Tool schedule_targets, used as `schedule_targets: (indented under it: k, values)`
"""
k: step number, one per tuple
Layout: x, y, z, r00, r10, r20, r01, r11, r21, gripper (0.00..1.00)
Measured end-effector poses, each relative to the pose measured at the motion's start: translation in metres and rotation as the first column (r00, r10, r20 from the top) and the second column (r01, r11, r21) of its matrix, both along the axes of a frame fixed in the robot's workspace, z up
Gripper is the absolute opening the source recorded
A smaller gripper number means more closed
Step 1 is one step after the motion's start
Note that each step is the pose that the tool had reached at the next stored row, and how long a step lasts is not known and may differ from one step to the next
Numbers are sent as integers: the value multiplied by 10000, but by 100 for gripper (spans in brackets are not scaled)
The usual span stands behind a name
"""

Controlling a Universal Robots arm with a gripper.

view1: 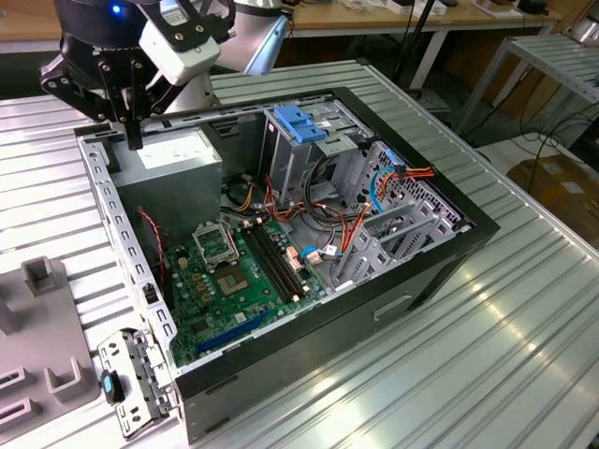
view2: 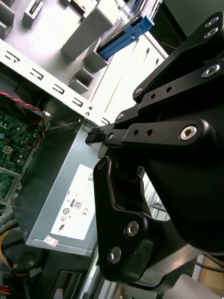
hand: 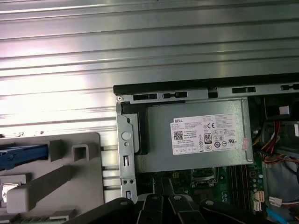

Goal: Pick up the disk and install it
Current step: 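Reach for the disk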

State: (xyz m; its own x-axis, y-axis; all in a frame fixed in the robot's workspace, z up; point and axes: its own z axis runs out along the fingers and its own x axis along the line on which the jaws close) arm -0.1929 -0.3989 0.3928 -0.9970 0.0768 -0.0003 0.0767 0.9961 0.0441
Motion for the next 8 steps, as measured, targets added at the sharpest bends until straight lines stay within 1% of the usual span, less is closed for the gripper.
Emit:
schedule_targets:
  k: [1,2,3,4,5,6,8]
  values:
    - [-33,0,-1,10000,0,-18,0,10000,0,11]
    - [-69,1,-3,10000,0,-20,0,10000,0,11]
    - [-127,3,-6,10000,0,-21,0,10000,0,11]
    - [-167,5,-8,10000,-2,-22,2,10000,0,11]
    - [-249,7,-15,10000,1,-21,-1,10000,0,11]
    - [-312,11,-21,10000,0,-21,0,10000,1,11]
    - [-415,15,-29,10000,0,-22,0,10000,0,11]
